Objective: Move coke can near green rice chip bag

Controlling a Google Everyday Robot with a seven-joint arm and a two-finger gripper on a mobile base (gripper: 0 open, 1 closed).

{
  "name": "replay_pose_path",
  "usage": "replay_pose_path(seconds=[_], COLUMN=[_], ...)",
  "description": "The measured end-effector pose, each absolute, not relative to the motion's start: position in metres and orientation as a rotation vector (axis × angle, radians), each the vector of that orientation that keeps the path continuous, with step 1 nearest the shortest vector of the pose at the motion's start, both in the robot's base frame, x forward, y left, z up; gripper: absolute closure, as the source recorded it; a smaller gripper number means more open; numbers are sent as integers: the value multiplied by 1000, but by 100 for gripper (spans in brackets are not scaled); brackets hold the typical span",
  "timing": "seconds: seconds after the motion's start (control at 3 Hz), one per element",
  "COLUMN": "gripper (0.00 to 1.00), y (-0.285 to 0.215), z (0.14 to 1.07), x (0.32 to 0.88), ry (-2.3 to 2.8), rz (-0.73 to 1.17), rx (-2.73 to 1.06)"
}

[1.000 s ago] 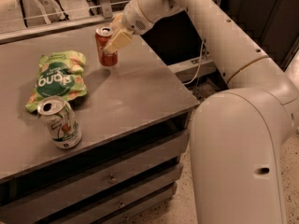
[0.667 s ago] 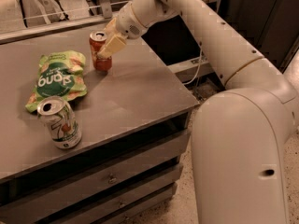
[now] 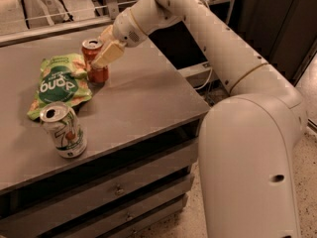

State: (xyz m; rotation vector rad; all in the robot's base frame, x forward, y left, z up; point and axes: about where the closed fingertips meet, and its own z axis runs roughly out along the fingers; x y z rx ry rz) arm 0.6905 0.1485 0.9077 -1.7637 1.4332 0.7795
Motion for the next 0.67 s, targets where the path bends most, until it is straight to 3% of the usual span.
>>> replay_pose_path(seconds=[0.67], gripper=[15], y=[153], z=[904], x=[689], ry=[1432], rz=[789], rx=[-1771])
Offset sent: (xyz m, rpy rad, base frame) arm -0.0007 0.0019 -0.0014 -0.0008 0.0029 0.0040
